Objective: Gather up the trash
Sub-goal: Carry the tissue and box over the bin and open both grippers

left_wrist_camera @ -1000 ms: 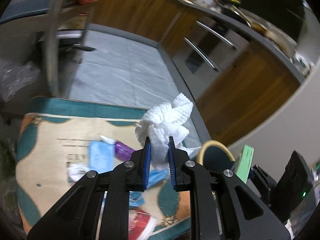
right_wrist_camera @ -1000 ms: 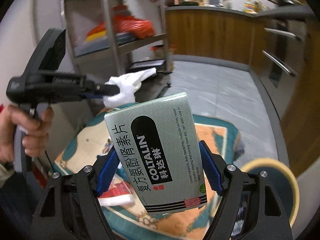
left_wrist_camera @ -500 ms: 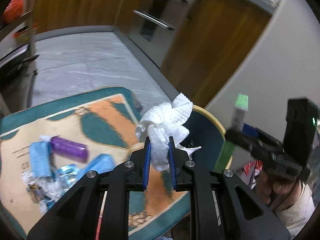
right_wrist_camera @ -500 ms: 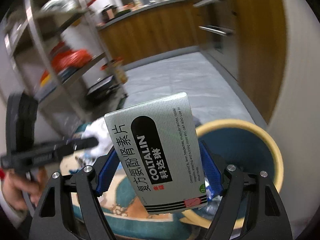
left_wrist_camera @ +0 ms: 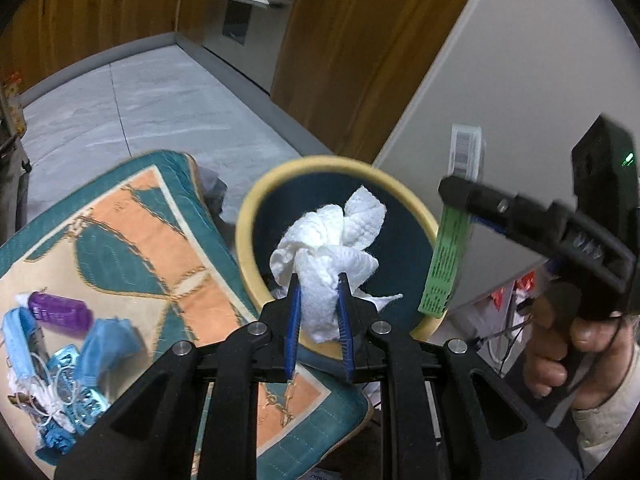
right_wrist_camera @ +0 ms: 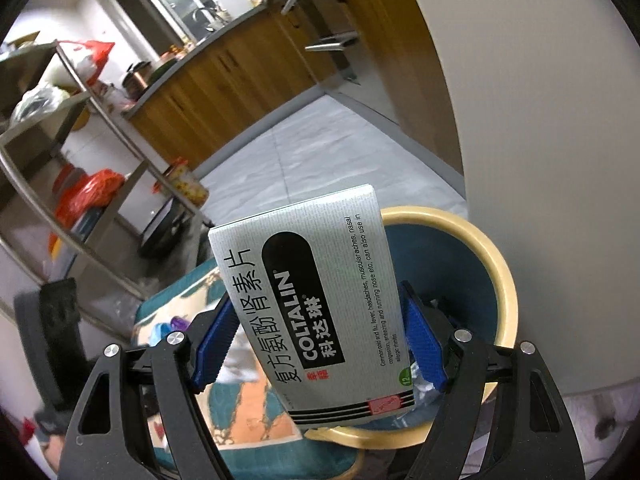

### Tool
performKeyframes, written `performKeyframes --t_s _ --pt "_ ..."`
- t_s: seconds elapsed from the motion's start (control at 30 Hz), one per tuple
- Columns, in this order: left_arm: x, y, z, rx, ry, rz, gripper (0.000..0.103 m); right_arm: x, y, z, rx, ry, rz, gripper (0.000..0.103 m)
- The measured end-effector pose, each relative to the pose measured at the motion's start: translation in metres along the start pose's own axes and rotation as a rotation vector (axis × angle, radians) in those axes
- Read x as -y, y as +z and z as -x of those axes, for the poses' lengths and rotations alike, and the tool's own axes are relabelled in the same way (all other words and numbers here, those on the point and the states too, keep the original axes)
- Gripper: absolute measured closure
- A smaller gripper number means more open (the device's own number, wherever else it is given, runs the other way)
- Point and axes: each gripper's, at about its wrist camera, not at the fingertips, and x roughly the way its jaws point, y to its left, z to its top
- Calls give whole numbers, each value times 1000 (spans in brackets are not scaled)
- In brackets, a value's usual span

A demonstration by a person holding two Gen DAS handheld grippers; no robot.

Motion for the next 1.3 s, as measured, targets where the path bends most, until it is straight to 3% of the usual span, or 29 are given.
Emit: performKeyframes --t_s 0.3,0.4,0.47,0.67,0.97,1.3 --pt "4 -7 -53 -140 5 -24 81 -1 -3 -22 -58 -28 8 25" --pt "6 -11 -55 -155 -4 -36 67 -1 -4 -28 -75 -37 7 25" --pt "6 -11 -51 -145 -3 -46 47 -2 -5 -29 -77 -42 10 25" --pt "-3 -8 -26 -95 14 -35 32 -6 -8 -39 -105 -61 27 25" --pt "-29 -4 12 -29 57 11 19 -16 -11 -57 -139 -111 65 24" --pt "-69 -9 49 31 94 83 17 -11 -13 -60 -144 -151 50 13"
